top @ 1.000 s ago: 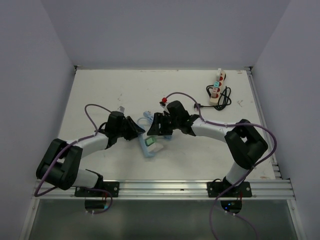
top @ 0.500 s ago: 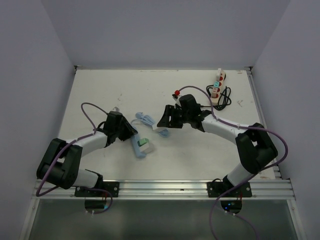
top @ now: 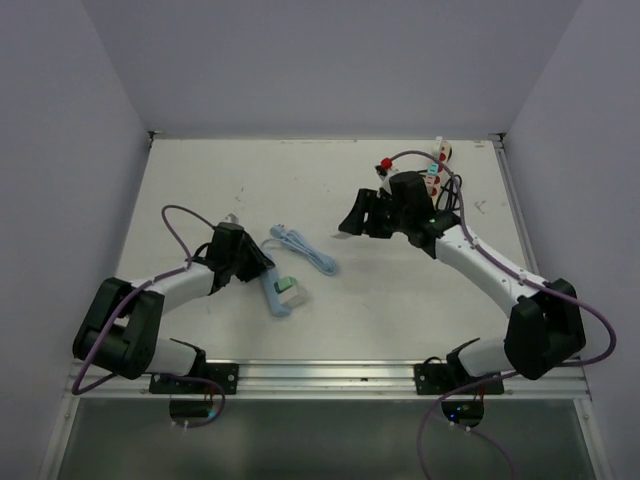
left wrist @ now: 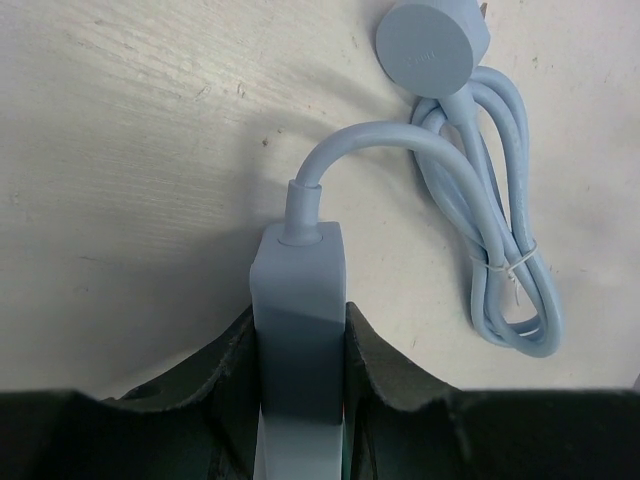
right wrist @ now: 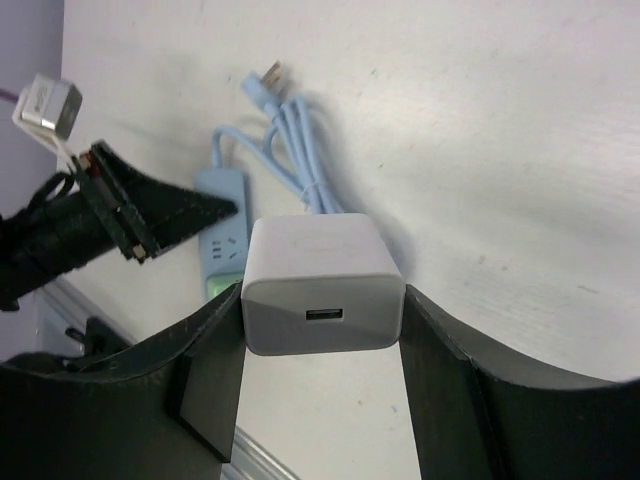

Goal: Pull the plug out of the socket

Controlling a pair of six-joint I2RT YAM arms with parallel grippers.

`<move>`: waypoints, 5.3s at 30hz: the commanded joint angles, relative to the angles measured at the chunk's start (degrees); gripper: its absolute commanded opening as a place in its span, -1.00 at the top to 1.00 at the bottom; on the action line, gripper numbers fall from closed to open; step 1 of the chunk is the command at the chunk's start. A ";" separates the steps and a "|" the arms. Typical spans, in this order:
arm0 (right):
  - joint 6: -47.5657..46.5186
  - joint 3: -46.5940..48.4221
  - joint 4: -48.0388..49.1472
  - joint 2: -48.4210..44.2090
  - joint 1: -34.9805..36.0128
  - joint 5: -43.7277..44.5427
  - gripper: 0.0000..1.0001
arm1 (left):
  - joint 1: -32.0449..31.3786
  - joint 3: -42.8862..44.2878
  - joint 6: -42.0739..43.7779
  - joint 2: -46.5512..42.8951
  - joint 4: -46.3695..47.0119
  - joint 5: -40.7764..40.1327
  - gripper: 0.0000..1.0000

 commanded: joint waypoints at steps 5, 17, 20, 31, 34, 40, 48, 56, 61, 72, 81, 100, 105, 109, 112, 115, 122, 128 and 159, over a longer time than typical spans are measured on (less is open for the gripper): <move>0.12 -5.90 1.08 -7.05 -8.90 9.22 1.00 | 0.77 -2.49 3.33 -1.28 -3.88 0.14 1.00; 4.16 -11.10 14.01 2.78 -9.44 9.14 1.00 | 0.77 -3.10 4.56 -1.99 -1.95 2.08 1.00; 6.35 -10.22 14.72 6.74 -9.44 8.44 1.00 | 0.77 -3.28 4.74 -1.98 -1.86 2.34 1.00; 10.40 -19.00 19.03 6.23 -9.61 6.50 0.32 | 0.77 -4.24 4.82 -2.51 -0.98 3.40 1.00; 9.88 -21.64 17.10 3.07 -9.70 7.81 -0.14 | 0.77 -4.51 4.74 -2.86 -0.98 3.22 1.00; 6.28 -25.95 12.70 -4.58 -9.79 10.62 -0.67 | 0.77 -5.30 4.65 -3.30 -0.98 3.40 1.00; 1.19 -27.54 8.31 -11.52 -9.70 10.99 -0.73 | 0.77 -5.92 4.47 -4.18 -0.98 3.75 1.00; -2.60 -23.33 2.25 -17.07 -6.19 8.96 -0.75 | 0.77 -6.18 4.39 -4.36 -0.98 4.01 1.00; -0.85 -19.28 2.50 -15.06 1.70 6.68 -0.75 | 0.77 -6.09 4.39 -4.36 -0.98 4.19 1.00; 7.41 -5.48 8.91 3.38 14.64 0.09 -0.76 | 0.77 -6.53 4.12 -4.45 1.48 5.15 1.00; 10.40 2.08 13.05 15.27 20.35 -4.13 -0.77 | 0.77 -6.80 3.24 -4.80 2.27 5.86 1.00; 13.48 1.20 18.50 23.44 23.17 -4.93 -0.50 | 0.77 -8.11 0.78 -6.03 4.38 5.95 1.00; 13.22 1.03 18.59 23.45 23.17 -4.84 -0.02 | 0.77 -8.29 0.26 -6.29 4.47 5.86 1.00; 13.04 0.94 18.15 23.10 23.17 -4.31 0.42 | 0.77 -8.55 0.08 -6.47 4.91 6.39 1.00; 12.60 1.03 17.53 22.83 23.08 -3.96 0.73 | 0.77 -8.90 -0.45 -6.73 5.17 7.00 0.79; 12.25 1.12 17.09 22.83 23.17 -3.61 0.90 | 0.77 -8.99 -0.62 -7.17 5.09 8.05 0.40; 11.37 0.94 16.74 23.10 23.08 -3.26 1.00 | 0.77 -10.40 -0.89 -9.45 3.59 10.25 -0.37; 11.19 0.85 17.27 23.97 23.08 -3.26 1.00 | 0.77 -13.65 -1.85 -11.12 3.50 10.96 -0.35; 9.88 -4.33 17.18 18.44 18.60 -5.37 1.00 | 0.07 -13.74 0.78 -7.87 0.08 3.58 1.00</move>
